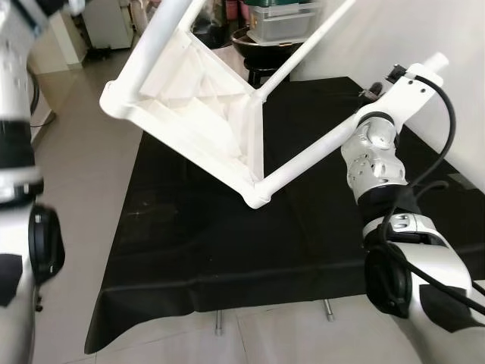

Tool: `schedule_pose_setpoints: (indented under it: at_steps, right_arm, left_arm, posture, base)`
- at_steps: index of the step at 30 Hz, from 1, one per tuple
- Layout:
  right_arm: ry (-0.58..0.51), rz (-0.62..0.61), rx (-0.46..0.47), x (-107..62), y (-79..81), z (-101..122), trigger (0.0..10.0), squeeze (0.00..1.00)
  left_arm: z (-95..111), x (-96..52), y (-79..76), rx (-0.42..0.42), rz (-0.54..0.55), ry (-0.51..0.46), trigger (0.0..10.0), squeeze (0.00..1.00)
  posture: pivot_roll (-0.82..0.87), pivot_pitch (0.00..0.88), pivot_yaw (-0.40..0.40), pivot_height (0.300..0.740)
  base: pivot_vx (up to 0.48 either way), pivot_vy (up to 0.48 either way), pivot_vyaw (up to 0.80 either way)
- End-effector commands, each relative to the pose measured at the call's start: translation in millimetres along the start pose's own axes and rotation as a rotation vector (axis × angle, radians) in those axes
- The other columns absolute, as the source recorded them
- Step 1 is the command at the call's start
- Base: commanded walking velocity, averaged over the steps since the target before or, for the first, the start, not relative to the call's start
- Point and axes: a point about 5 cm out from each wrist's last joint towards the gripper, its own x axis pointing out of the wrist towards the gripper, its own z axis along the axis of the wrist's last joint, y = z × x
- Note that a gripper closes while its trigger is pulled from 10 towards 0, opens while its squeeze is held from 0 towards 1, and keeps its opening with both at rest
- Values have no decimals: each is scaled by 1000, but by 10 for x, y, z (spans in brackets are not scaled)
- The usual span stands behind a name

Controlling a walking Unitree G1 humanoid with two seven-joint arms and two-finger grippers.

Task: Building children table

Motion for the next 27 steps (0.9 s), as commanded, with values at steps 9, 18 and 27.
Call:
schedule_pose_setpoints:
  at_steps: [9, 18, 27]
  right_arm:
    - [292, 131, -397, -132, -188, -729, 10000, 0]
    - [224, 236, -369, -113, 47, -532, 10000, 0]
    - [220, 492, -417, -227, 336, -530, 10000, 0]
  left_arm:
    - [-194, -251, 16, 66, 107, 105, 10000, 0]
    - [-229, -391, -9, 36, 180, 115, 10000, 0]
    - [-476, -611, -391, -69, 225, 170, 10000, 0]
  posture:
    - [63, 225, -1, 740]
    - [55, 225, -8, 740]
    - [48, 226, -20, 740]
  base:
    - [0, 0, 0]
    - [0, 0, 0]
    - [0, 0, 0]
